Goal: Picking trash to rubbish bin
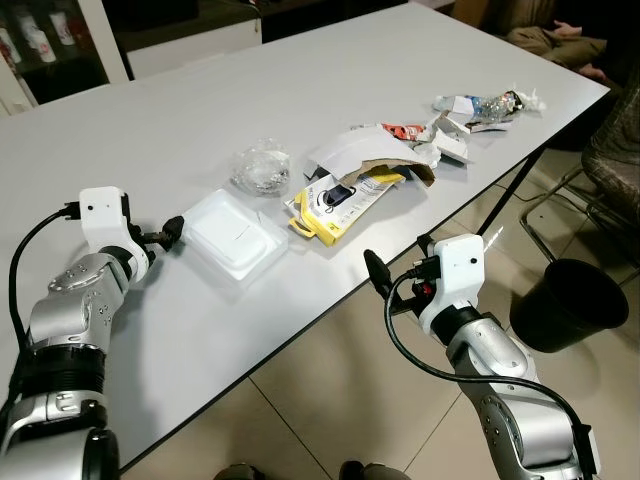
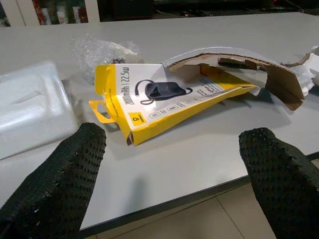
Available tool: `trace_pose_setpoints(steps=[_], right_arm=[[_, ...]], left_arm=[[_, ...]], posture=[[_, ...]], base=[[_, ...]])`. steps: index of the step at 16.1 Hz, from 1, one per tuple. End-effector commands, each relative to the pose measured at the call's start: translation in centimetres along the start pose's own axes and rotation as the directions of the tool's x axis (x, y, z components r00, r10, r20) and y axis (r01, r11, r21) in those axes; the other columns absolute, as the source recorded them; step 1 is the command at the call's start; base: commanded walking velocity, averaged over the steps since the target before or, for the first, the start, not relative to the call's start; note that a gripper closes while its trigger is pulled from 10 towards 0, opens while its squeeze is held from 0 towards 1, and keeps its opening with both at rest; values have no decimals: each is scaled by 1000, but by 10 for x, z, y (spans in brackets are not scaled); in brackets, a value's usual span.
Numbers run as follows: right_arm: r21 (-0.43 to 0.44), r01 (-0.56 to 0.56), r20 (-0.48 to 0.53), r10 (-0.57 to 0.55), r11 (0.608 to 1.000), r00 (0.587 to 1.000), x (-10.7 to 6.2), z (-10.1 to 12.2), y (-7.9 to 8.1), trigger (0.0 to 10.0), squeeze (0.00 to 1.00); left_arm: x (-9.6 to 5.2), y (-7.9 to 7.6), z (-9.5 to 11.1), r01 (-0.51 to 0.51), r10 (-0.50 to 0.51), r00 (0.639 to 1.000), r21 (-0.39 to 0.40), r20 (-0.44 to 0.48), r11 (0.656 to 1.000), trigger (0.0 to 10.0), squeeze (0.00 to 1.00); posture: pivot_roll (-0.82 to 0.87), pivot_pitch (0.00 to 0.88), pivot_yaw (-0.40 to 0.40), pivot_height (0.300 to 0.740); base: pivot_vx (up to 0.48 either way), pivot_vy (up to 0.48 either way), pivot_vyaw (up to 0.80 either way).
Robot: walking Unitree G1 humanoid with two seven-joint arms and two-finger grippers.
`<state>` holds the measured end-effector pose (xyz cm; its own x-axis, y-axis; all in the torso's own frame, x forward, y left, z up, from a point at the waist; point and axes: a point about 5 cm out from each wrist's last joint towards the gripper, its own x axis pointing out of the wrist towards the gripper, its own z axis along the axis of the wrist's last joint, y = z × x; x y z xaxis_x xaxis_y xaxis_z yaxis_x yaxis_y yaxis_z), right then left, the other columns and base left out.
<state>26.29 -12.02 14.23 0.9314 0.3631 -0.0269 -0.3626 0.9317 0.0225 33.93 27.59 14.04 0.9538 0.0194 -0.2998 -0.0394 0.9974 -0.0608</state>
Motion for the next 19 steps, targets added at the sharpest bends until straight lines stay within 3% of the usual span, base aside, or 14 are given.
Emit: trace_pose_setpoints(steps=[1, 7, 8, 12, 19], right_arm=[[-5, 3, -16, -3, 1000, 1000, 0, -2, -3, 10000, 0], [-24, 22, -18, -22, 999, 1000, 3, -3, -8, 10000, 0], [-25, 29, -12, -29, 999, 1000, 4, -3, -8, 10000, 0], [-25, 60, 4, -60, 998, 998, 5, -4, -11, 10000, 0], [-4, 80, 14, -80, 997, 997, 6, -9, -8, 10000, 0]], left_arm=[[0, 1, -18, 19, -16, 996, 40, -91, 999, 0, 0], [1, 12, -10, 56, -43, 993, 116, -107, 992, 0, 0], [1, 13, -4, 60, -52, 996, 114, -70, 992, 0, 0], [-2, 9, 1, 89, -90, 996, 48, 29, 995, 0, 0], [-19, 14, 0, 84, -83, 996, -23, 40, 996, 0, 0]], posture=[[1, 91, -52, 740], [13, 71, -39, 740], [15, 69, -37, 740], [26, 67, -30, 740], [39, 66, -19, 740]], base=[[0, 0, 0], [0, 0, 0], [0, 0, 0], [0, 0, 0], [0, 0, 0]])
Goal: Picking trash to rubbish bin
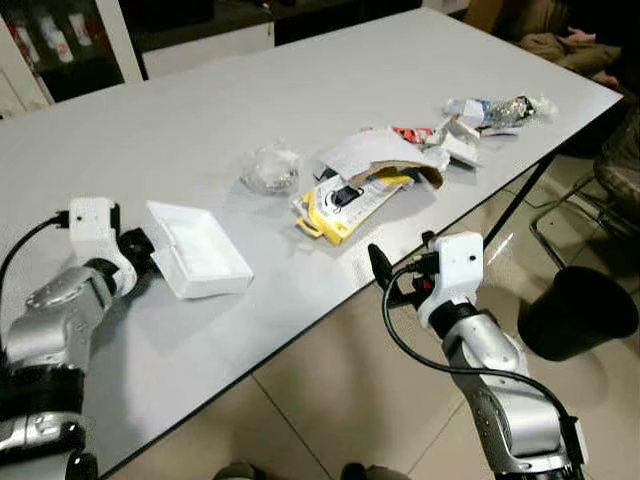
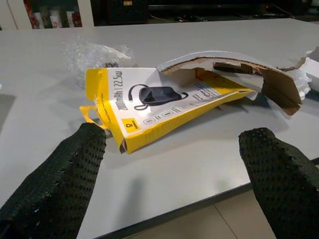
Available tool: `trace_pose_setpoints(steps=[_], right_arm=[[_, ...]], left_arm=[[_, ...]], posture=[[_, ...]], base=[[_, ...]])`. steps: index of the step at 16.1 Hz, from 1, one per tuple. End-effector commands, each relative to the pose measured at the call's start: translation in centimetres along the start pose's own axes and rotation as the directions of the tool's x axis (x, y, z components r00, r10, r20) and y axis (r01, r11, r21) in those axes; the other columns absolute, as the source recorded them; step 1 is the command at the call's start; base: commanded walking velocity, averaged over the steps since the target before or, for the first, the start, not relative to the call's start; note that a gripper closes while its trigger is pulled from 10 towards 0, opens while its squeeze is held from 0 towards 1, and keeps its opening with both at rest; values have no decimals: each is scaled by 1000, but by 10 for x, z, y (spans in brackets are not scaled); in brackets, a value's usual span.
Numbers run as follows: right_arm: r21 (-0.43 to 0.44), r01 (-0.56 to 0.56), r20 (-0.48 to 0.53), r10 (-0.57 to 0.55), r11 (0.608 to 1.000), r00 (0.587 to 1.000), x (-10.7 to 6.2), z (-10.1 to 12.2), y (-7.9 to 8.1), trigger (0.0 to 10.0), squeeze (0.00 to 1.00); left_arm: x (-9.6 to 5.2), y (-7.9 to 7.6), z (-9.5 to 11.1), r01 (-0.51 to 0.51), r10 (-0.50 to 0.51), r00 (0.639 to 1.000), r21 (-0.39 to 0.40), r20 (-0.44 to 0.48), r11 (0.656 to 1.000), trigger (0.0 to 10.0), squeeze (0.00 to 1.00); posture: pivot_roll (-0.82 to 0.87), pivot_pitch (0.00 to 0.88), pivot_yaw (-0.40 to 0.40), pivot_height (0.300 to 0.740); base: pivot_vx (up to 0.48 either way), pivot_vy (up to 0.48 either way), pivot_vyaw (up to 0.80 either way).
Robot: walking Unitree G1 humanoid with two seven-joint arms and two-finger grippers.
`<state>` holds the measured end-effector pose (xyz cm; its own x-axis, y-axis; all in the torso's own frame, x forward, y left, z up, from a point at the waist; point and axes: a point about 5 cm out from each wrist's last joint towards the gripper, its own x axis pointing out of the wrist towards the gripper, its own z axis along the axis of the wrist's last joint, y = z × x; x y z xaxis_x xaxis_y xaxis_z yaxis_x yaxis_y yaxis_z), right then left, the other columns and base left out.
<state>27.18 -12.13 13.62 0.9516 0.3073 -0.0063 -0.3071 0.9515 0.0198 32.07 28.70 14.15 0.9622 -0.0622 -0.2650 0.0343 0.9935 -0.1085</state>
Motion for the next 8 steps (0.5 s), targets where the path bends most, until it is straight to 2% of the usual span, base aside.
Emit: trace_pose_setpoints(steps=[1, 2, 3, 4, 5, 6, 8], right_arm=[[-2, 22, -10, -22, 1000, 1000, -2, -4, -4, 10000, 0], [-3, 24, -17, -24, 1000, 1000, -2, -5, -4, 10000, 0], [-5, 24, -23, -24, 1000, 999, -1, -6, -3, 10000, 0], [-6, 23, -26, -24, 1000, 999, -1, -7, -3, 10000, 0], [-7, 23, -27, -23, 1000, 999, 0, -7, -2, 10000, 0], [-8, 22, -26, -22, 1000, 999, 1, -7, -2, 10000, 0], [-24, 19, -23, -19, 1000, 1000, 3, -5, -1, 10000, 0]], left_arm=[[-5, 6, 5, -44, 44, 999, -17, -4, 999, 0, 0], [-10, 14, 2, -92, 91, 995, -24, -46, 995, 8627, 0], [-12, 18, -1, -117, 116, 991, -19, -66, 993, 10000, 0], [-15, 24, -3, -145, 144, 986, -7, -87, 989, 10000, 251], [-17, 28, -5, -166, 165, 981, -3, -102, 986, 10000, 1000], [-20, 32, -3, -184, 185, 977, 18, -106, 983, 10000, 1000], [-20, 26, 8, -143, 161, 982, 170, -96, 975, 10000, 1000]], posture=[[41, 65, -20, 740], [47, 63, -24, 740], [49, 66, -26, 740], [53, 67, -27, 740], [54, 68, -28, 740], [59, 70, -30, 740], [61, 74, -30, 740]], base=[[0, 0, 0], [0, 0, 0], [0, 0, 0], [0, 0, 0], [0, 0, 0], [0, 0, 0], [0, 0, 0]])
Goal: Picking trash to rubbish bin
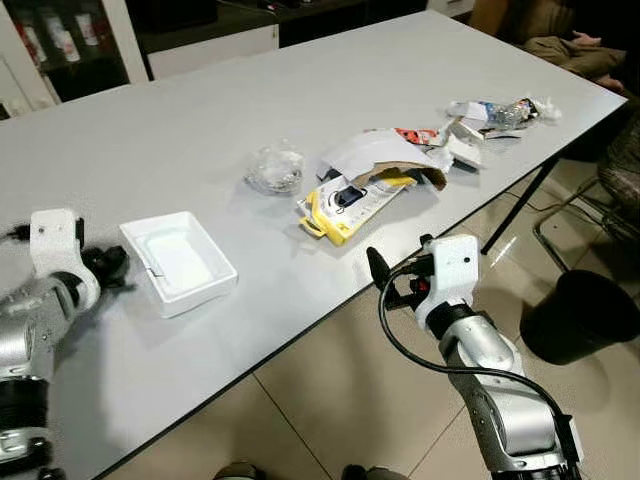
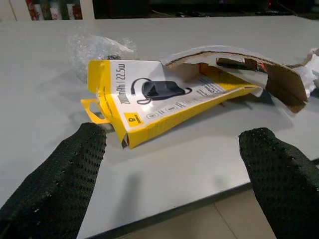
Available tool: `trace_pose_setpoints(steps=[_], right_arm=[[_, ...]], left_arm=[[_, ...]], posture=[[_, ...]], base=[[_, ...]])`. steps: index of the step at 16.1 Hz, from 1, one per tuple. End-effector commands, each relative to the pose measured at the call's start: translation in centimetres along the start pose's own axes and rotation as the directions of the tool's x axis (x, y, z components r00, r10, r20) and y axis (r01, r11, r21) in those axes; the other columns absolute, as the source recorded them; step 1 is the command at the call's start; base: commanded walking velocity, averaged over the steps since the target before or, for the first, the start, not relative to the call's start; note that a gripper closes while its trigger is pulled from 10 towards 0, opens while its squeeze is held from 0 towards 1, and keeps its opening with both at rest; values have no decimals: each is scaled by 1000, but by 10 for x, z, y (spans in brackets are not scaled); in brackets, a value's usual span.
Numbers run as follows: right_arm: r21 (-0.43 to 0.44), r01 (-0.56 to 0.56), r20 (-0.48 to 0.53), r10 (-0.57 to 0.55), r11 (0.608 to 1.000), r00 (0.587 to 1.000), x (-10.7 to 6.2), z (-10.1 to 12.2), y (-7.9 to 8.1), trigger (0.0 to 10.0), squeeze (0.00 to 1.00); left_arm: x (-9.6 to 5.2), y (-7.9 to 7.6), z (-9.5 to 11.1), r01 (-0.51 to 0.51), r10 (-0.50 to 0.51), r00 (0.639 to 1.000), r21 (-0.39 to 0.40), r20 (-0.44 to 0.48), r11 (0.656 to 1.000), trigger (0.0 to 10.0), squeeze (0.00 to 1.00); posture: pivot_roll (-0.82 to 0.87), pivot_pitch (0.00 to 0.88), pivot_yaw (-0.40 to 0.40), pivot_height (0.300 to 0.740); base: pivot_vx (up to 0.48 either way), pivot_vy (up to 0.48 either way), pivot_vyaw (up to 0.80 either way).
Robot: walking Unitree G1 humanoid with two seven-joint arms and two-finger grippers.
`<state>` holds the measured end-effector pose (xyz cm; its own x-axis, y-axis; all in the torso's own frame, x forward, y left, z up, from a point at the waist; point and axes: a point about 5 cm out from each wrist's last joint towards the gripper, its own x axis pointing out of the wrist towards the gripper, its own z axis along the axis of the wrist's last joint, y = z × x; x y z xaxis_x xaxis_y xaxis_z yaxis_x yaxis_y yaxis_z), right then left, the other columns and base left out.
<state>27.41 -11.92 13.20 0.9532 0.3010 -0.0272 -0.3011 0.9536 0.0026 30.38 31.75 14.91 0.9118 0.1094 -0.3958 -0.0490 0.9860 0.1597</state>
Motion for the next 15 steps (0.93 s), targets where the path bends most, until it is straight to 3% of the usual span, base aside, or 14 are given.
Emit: trace_pose_setpoints(steps=[1, 2, 4, 5, 7, 8, 9, 10, 11, 12, 13, 15], right_arm=[[-5, 18, 2, -18, 1000, 1000, 1, 1, -3, 10000, 0], [-4, 22, 4, -22, 1000, 1000, 1, 2, -4, 10000, 0], [-1, 26, 7, -26, 1000, 1000, 1, 2, -4, 10000, 0], [0, 32, 8, -32, 999, 999, 1, 2, -4, 10000, 0], [1, 38, 7, -38, 999, 999, 2, 2, -4, 10000, 0], [2, 38, 7, -38, 999, 999, 3, 2, -4, 10000, 0], [3, 37, 8, -37, 999, 999, 3, 2, -3, 10000, 0], [5, 35, 10, -36, 999, 999, 3, 3, -3, 10000, 0], [6, 35, 10, -35, 999, 999, 4, 3, -3, 10000, 0], [22, 25, 4, -26, 999, 1000, 5, 2, -1, 10000, 0], [29, 9, 2, -9, 1000, 1000, 5, 3, 1, 10000, 0], [85, -207, 25, 206, 975, 978, 2, 9, 25, 10000, 0]], left_arm=[[-1, -8, 11, 15, -17, 1000, 223, 10, 975, 10000, 1000], [-1, -9, 16, 4, -4, 1000, 323, -3, 946, 10000, 1000], [-2, -8, 22, -11, 15, 1000, 434, -6, 901, 10000, 1000], [-3, -2, 28, -56, 72, 997, 540, -8, 839, 10000, 1000], [-3, -1, 32, -57, 75, 997, 608, -4, 792, 10000, 1000], [-2, -1, 31, -60, 75, 997, 580, -1, 813, 10000, 1000], [-1, 0, 32, -77, 82, 997, 496, 12, 865, 10000, 1000], [0, 0, 36, -97, 89, 995, 282, 39, 955, 10000, 1000], [0, 0, 38, -98, 92, 994, 119, 54, 988, 10000, 1000], [-1, -6, 39, -54, 56, 996, -30, 65, 998, 10000, 1000], [-1, -9, 40, -28, 33, 997, -70, 70, 997, 10000, 1000], [-3, -18, 40, 27, -18, 997, -129, 71, 991, 10000, 1000]], posture=[[61, 75, -27, 740], [63, 76, -26, 740], [64, 77, -24, 740], [65, 73, -20, 740], [68, 70, -21, 740], [65, 70, -21, 740], [63, 67, -20, 740], [64, 67, -21, 740], [65, 64, -22, 740], [70, 62, -25, 740], [70, 62, -25, 740], [74, 61, -31, 740]], base=[[0, 0, 0], [0, 0, 0], [0, 0, 0], [0, 0, 0], [0, 0, 0], [0, 0, 0], [0, 0, 0], [0, 0, 0], [0, 0, 0], [0, 0, 0], [0, 0, 0], [0, 0, 0]])
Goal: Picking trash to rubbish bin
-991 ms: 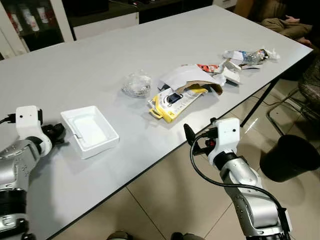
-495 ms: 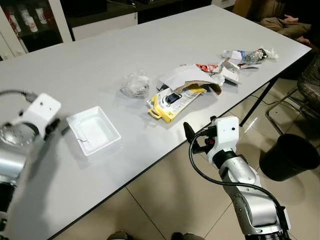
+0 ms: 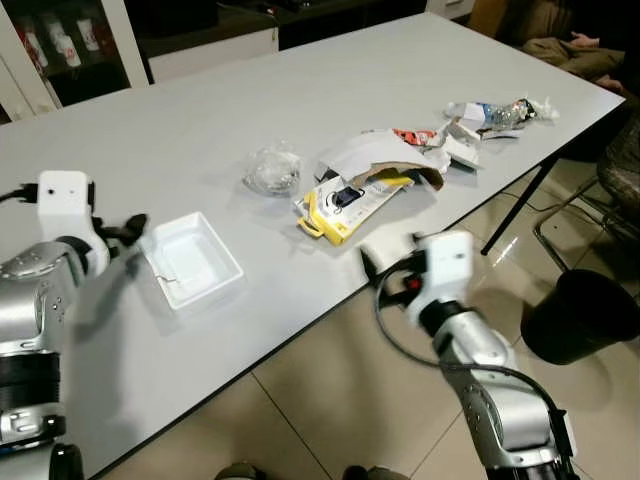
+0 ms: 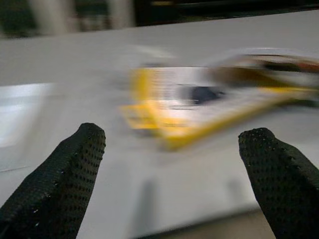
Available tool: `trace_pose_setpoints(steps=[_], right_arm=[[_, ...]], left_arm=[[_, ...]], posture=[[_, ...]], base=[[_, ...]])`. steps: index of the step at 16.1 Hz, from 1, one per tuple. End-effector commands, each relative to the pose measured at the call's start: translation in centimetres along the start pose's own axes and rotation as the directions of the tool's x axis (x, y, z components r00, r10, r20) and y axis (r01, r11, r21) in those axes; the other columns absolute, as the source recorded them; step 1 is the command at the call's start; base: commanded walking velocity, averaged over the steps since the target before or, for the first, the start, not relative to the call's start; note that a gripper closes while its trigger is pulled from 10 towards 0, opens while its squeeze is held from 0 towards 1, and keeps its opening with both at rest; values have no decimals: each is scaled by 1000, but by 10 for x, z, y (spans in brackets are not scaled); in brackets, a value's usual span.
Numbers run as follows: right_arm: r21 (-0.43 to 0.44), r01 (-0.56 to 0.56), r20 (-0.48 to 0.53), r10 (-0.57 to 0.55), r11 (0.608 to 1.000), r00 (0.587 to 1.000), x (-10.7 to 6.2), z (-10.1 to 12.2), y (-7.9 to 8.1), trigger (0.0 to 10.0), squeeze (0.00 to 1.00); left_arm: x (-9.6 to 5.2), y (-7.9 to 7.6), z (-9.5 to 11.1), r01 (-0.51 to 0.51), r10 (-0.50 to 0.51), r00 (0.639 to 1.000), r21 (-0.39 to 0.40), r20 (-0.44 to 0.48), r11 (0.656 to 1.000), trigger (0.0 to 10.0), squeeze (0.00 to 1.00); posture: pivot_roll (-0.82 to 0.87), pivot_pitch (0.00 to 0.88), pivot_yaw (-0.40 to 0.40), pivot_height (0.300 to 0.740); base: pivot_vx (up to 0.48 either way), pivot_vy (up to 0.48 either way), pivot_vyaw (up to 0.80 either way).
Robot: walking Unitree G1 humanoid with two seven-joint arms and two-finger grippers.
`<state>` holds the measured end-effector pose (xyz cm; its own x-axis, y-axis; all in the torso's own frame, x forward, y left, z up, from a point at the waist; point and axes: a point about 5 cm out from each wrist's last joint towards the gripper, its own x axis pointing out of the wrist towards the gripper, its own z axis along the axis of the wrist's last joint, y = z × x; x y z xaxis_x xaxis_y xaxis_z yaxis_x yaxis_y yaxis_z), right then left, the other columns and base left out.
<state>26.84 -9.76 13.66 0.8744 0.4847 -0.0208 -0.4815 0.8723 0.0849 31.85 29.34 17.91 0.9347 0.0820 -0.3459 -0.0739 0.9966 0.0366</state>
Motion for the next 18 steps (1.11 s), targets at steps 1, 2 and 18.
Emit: trace_pose_setpoints(steps=[1, 2, 18], right_arm=[[19, -180, -9, 180, 984, 984, -2, 5, 20, 10000, 0], [4, -315, -48, 315, 949, 948, -7, 4, 33, 10000, 0], [-18, -354, -129, 349, 935, 928, -16, -5, 33, 10000, 0]], left_arm=[[-4, -1, 2, 18, -19, 1000, -27, -2, 999, 10000, 1000], [-7, -3, 0, 37, -38, 999, -14, -33, 999, 10000, 1000], [-12, -25, -49, 31, -26, 976, 22, -215, 999, 10000, 0]], posture=[[73, 59, -33, 740], [73, 60, -34, 740], [66, 52, -42, 740]], base=[[0, 0, 0], [0, 0, 0], [0, 0, 0]])
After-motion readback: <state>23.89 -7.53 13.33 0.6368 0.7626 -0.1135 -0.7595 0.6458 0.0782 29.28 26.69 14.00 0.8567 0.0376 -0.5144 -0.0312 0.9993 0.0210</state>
